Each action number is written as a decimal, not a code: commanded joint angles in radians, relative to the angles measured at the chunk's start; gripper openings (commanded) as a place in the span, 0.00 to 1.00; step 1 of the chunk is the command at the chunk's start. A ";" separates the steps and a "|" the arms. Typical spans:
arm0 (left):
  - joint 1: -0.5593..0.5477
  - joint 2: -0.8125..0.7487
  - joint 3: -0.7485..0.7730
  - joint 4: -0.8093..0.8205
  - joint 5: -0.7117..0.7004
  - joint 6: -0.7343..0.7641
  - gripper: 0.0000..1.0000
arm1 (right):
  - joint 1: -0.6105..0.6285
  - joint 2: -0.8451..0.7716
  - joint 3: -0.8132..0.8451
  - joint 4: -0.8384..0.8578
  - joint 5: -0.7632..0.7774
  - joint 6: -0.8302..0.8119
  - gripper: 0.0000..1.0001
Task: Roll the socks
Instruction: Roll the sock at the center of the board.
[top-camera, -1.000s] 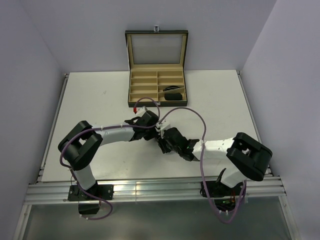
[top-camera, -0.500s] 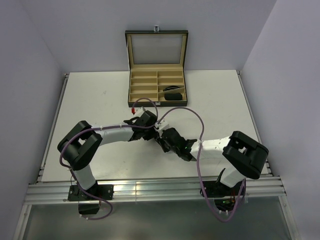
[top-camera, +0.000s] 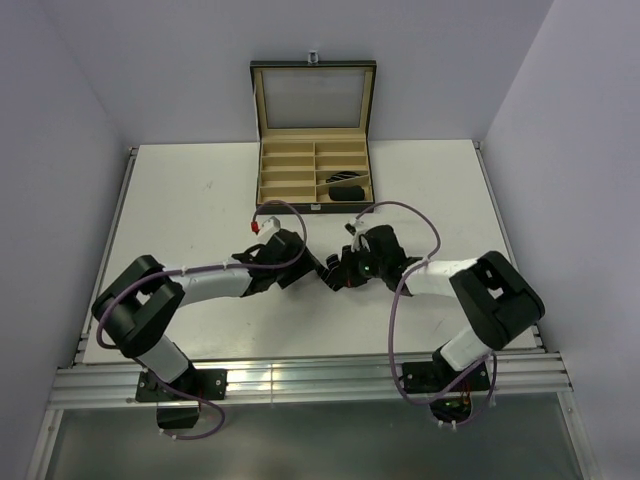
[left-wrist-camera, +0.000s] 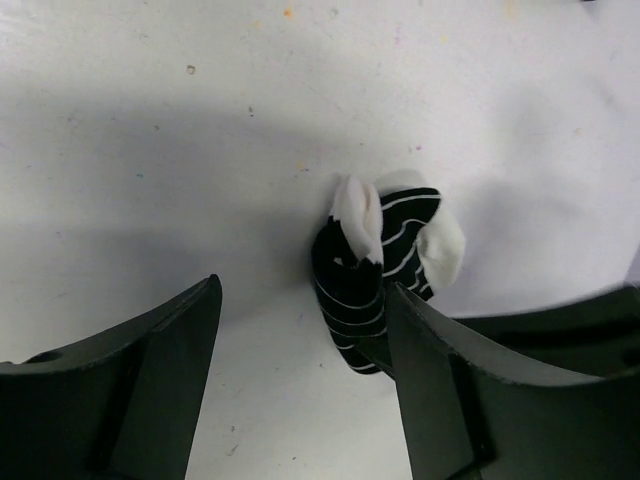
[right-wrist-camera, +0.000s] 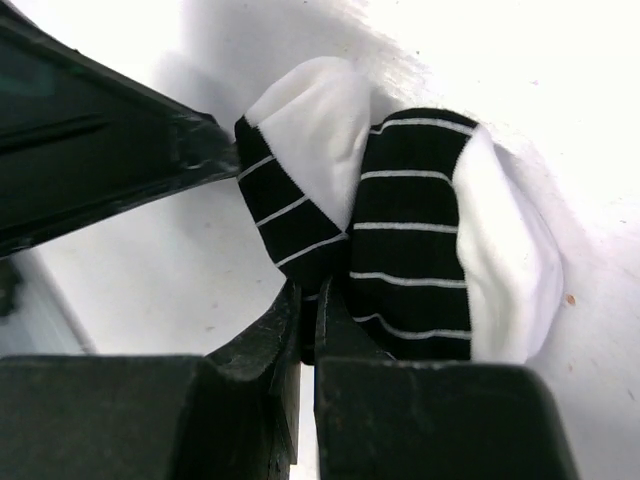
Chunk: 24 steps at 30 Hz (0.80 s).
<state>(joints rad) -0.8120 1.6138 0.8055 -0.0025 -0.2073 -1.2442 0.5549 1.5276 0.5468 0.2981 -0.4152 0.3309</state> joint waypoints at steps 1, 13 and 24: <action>0.002 -0.055 -0.038 0.139 0.000 0.014 0.72 | -0.070 0.074 -0.033 0.081 -0.270 0.097 0.00; -0.007 -0.022 -0.077 0.269 0.075 0.080 0.57 | -0.276 0.379 -0.059 0.447 -0.579 0.441 0.00; -0.007 0.078 -0.035 0.286 0.120 0.103 0.57 | -0.289 0.394 -0.008 0.316 -0.554 0.387 0.00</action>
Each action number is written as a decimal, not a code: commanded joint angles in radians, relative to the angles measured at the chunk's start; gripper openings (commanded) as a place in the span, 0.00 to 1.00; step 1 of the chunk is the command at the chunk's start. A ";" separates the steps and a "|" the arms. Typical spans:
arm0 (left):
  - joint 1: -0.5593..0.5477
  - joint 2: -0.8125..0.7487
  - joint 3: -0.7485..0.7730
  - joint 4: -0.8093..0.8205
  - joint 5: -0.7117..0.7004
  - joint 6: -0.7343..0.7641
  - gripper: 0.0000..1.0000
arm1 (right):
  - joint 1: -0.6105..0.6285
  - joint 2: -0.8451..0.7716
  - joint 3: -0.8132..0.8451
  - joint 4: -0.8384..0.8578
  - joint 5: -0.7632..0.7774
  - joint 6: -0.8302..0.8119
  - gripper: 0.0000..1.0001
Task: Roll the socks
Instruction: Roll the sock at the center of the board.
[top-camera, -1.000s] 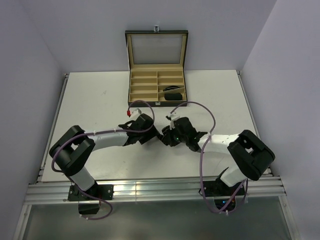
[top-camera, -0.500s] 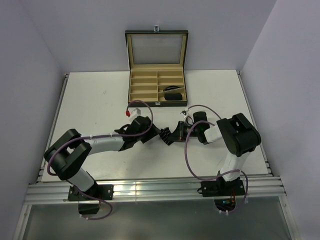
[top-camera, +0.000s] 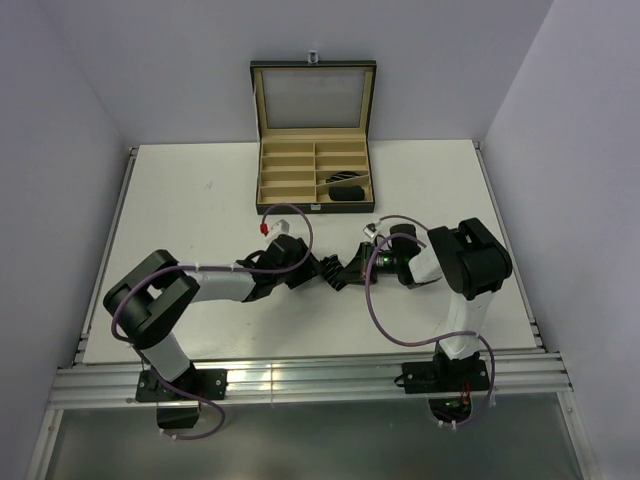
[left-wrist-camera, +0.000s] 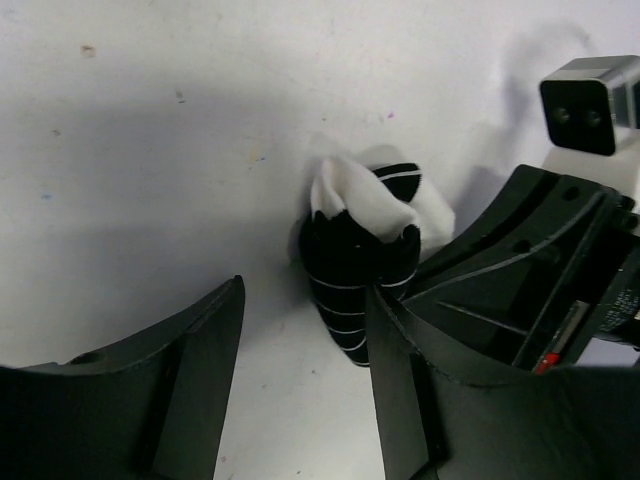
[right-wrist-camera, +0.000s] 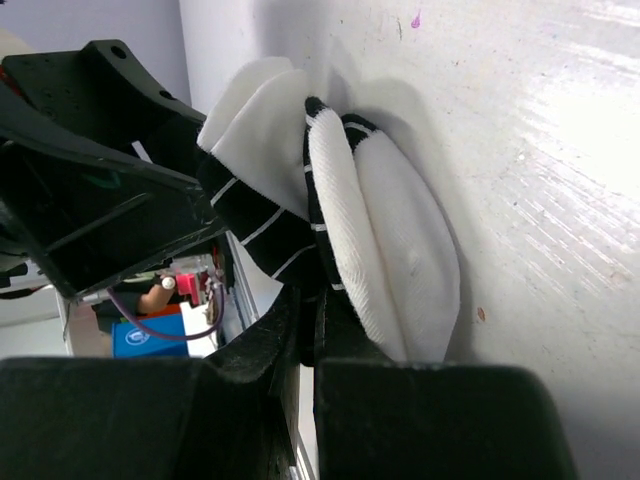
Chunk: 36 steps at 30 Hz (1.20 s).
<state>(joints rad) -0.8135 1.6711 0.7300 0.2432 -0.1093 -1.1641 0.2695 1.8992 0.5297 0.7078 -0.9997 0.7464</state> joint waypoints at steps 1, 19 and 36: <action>-0.007 0.024 0.042 0.047 0.023 0.023 0.57 | -0.004 0.023 0.013 -0.099 0.029 -0.031 0.00; -0.006 0.079 0.031 0.153 0.037 0.043 0.60 | -0.004 0.031 0.036 -0.151 0.027 -0.061 0.00; -0.006 0.174 0.167 -0.123 -0.013 0.023 0.07 | 0.013 -0.089 0.055 -0.352 0.133 -0.179 0.26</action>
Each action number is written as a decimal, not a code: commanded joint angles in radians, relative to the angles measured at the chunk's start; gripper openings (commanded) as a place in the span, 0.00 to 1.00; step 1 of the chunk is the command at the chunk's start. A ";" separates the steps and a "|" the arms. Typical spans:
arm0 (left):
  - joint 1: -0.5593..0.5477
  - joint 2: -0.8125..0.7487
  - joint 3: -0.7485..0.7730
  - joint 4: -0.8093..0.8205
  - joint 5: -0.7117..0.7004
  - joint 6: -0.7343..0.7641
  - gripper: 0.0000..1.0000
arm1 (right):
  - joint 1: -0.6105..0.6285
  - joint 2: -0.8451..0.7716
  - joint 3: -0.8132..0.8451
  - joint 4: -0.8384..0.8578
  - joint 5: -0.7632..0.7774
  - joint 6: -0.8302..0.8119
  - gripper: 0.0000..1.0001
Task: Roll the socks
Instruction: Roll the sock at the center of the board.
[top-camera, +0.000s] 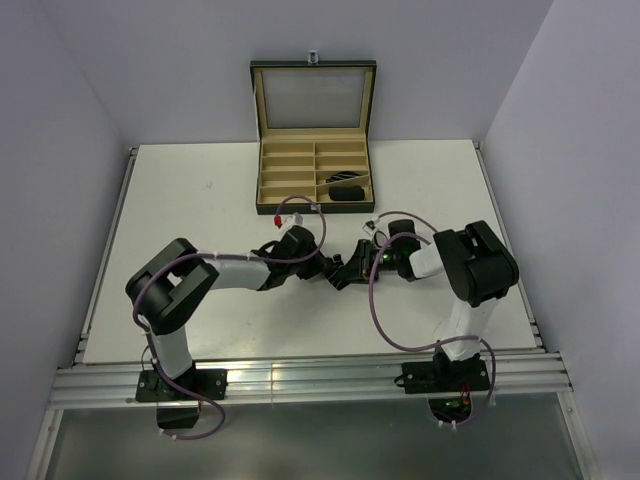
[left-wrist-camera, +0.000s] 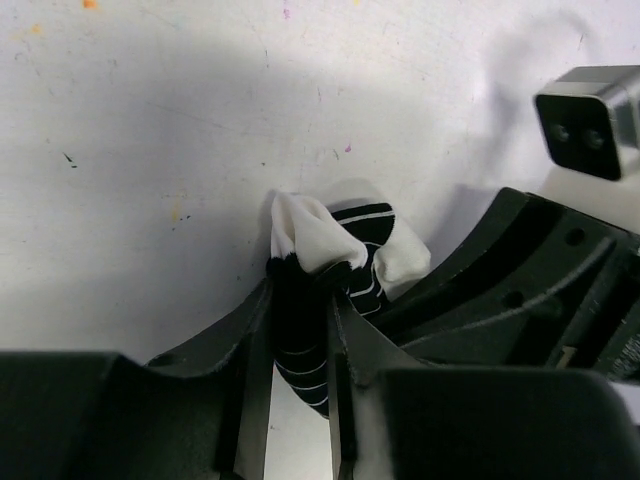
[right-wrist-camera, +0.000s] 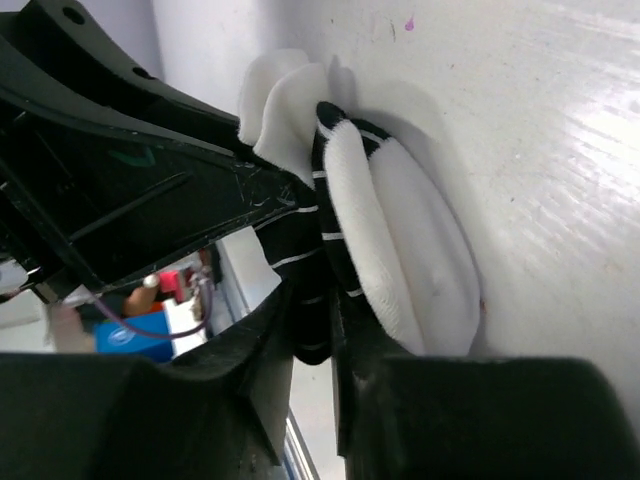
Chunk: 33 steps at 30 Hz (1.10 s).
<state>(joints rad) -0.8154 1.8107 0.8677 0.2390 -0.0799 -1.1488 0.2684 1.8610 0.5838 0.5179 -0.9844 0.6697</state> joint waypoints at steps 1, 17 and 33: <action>-0.004 0.033 0.043 -0.147 -0.047 0.014 0.04 | 0.018 -0.098 0.007 -0.211 0.162 -0.136 0.33; -0.004 0.029 0.230 -0.509 -0.084 0.093 0.00 | 0.385 -0.605 -0.065 -0.309 0.908 -0.433 0.47; -0.002 0.059 0.303 -0.593 -0.046 0.113 0.00 | 0.641 -0.449 -0.069 -0.124 1.168 -0.576 0.50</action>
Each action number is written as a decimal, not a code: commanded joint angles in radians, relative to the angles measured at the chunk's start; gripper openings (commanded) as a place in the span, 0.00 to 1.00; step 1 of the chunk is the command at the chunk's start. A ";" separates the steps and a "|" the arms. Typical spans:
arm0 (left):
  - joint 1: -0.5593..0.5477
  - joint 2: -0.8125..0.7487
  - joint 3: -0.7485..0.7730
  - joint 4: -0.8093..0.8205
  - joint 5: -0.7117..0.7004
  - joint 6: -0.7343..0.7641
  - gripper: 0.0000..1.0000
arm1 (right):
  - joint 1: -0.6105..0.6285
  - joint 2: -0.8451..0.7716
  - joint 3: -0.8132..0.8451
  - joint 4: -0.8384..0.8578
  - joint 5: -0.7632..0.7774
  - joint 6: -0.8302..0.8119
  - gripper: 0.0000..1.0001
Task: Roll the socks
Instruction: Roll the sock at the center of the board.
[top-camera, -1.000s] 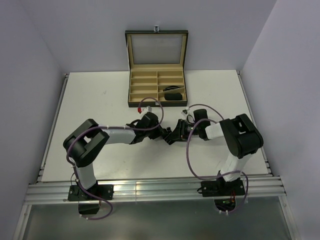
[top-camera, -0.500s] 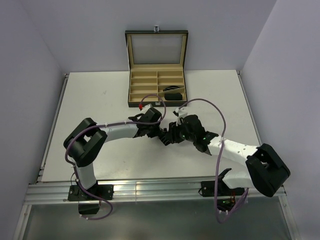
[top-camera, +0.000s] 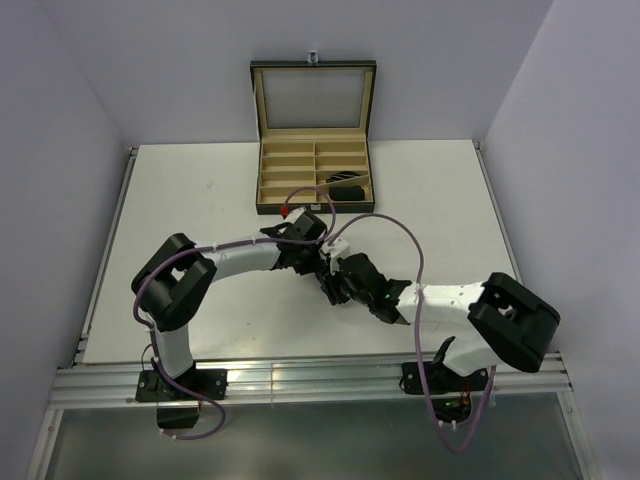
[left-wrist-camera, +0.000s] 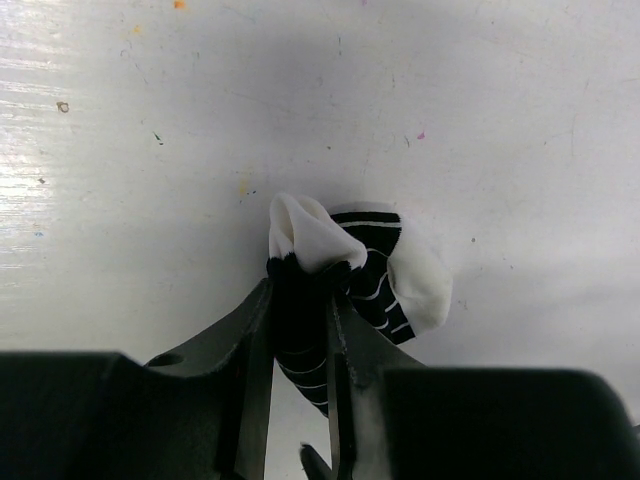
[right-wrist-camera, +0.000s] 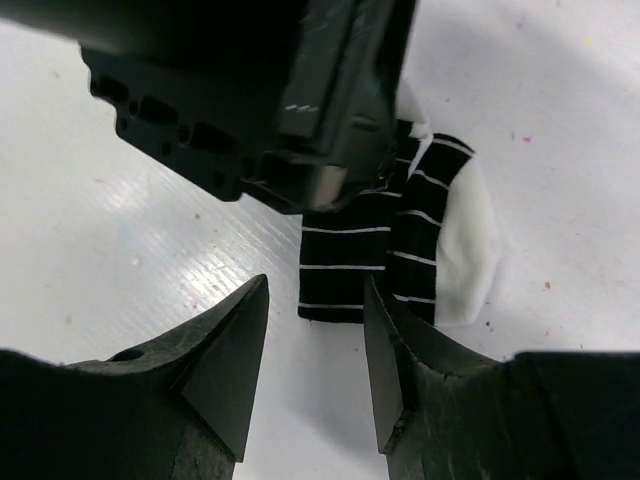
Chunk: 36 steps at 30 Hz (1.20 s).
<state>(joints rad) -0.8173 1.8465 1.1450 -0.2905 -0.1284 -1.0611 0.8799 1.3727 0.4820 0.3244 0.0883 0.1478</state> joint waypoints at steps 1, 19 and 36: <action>0.001 0.026 0.027 -0.071 0.004 0.027 0.00 | 0.048 0.060 0.055 0.064 0.112 -0.059 0.50; 0.032 -0.050 -0.060 0.014 0.061 0.027 0.30 | 0.087 0.193 0.125 -0.062 0.164 -0.027 0.00; 0.086 -0.486 -0.491 0.281 -0.085 -0.171 0.81 | -0.223 0.236 0.169 0.030 -0.751 0.373 0.00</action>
<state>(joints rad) -0.7334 1.4433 0.7036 -0.1104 -0.1699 -1.1683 0.6983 1.5623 0.6411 0.2565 -0.4389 0.3798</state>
